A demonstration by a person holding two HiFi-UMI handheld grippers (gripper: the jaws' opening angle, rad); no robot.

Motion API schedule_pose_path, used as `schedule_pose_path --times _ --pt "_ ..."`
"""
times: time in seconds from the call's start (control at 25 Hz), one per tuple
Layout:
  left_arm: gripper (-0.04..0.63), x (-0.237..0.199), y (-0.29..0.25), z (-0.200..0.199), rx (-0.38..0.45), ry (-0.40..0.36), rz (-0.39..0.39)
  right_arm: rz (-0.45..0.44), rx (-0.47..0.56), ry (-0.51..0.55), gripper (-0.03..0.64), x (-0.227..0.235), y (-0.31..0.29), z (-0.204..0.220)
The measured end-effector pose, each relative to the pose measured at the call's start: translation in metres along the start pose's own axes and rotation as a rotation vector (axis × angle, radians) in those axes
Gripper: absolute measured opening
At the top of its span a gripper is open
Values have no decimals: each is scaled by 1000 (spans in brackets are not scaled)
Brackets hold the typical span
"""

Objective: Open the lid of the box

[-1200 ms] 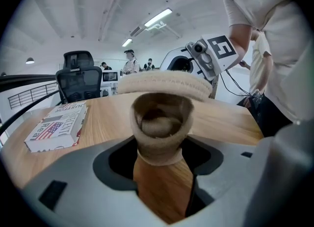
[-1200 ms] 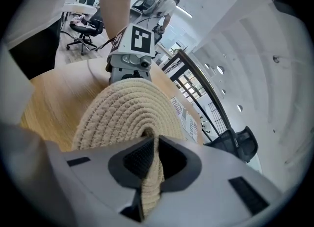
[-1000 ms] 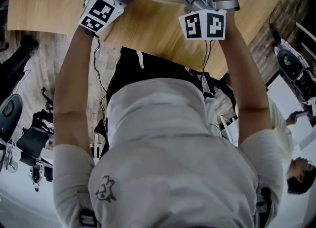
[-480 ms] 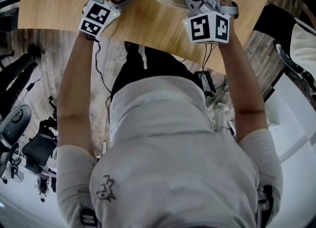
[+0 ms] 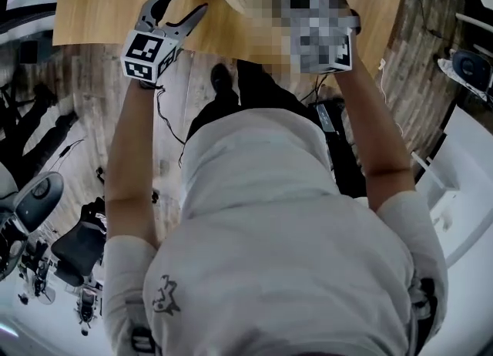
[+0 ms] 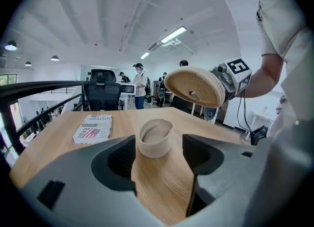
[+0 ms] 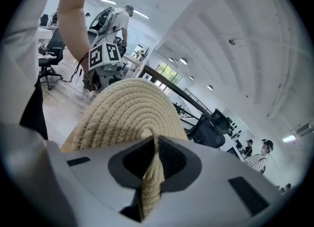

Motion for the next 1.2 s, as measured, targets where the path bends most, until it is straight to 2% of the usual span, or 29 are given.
schedule_pose_path --times 0.36,0.72,1.2 --pt "294 48 49 -33 102 46 -7 68 72 -157 34 -25 61 -20" --pt "259 71 102 -64 197 49 -5 73 129 -326 34 -47 102 -50" --pt "123 106 150 -103 273 2 7 146 251 -503 34 -57 152 -67"
Point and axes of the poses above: the fingertips, and each gripper's own axes: y backward along the fingers, x to its right, z out of its underside, the point moved 7 cm from there along y, backward along the fingers, and after that the axes turned 1 degree about x, right-handed, at the moved point
